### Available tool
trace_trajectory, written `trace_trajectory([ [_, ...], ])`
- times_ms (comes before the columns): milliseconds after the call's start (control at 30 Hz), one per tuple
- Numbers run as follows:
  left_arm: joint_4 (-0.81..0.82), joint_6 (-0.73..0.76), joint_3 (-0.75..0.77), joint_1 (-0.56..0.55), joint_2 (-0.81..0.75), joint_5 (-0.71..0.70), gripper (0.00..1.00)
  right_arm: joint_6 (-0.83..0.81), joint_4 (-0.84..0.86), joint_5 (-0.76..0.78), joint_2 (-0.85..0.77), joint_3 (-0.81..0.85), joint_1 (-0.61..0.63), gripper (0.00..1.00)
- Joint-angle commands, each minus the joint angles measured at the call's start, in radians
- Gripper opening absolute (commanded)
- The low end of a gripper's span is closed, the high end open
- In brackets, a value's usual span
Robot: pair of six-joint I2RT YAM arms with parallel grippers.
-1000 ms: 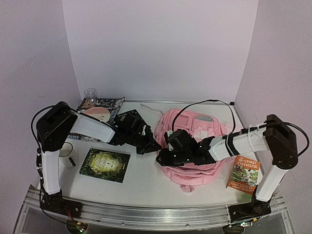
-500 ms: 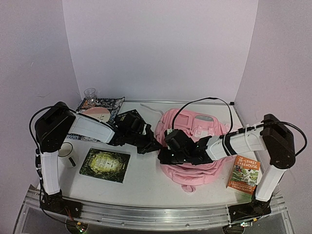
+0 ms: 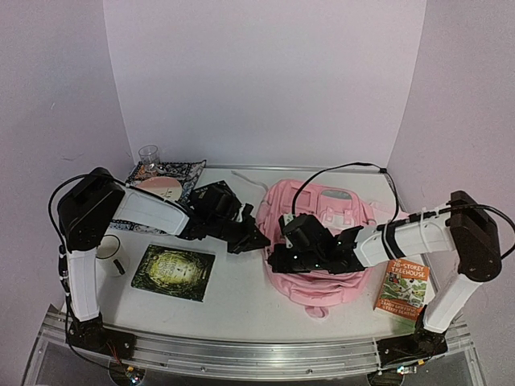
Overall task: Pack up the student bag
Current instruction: Pick up the second largest pocket of the bag from the student bag, then zip the second largest pocket of the bag in the student bag.
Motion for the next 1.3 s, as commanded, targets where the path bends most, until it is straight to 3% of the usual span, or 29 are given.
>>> trace_trajectory([
  [0,0.036,0.070,0.049,0.073,0.016,-0.007,0.00,-0.021,-0.086,-0.050,-0.061,-0.054,-0.004,0.01],
  [367,0.003,0.117,-0.008,0.068,-0.071,-0.048,0.00,-0.042,-0.066,-0.003,-0.026,0.003,-0.003,0.00],
  [667,-0.216,0.289,0.203,0.108,0.044,-0.170,0.00,-0.098,-0.182,-0.111,-0.133,-0.066,-0.004,0.00],
  [1067,-0.399,0.457,0.413,0.191,0.157,-0.322,0.01,-0.159,-0.374,-0.025,-0.216,-0.107,-0.004,0.00],
  [1167,-0.422,0.486,0.470,0.208,0.185,-0.335,0.05,-0.171,-0.353,-0.031,-0.196,-0.082,0.000,0.00],
  [1267,-0.428,0.465,0.474,0.206,0.169,-0.280,0.18,-0.187,-0.296,-0.036,-0.160,-0.038,0.004,0.00],
])
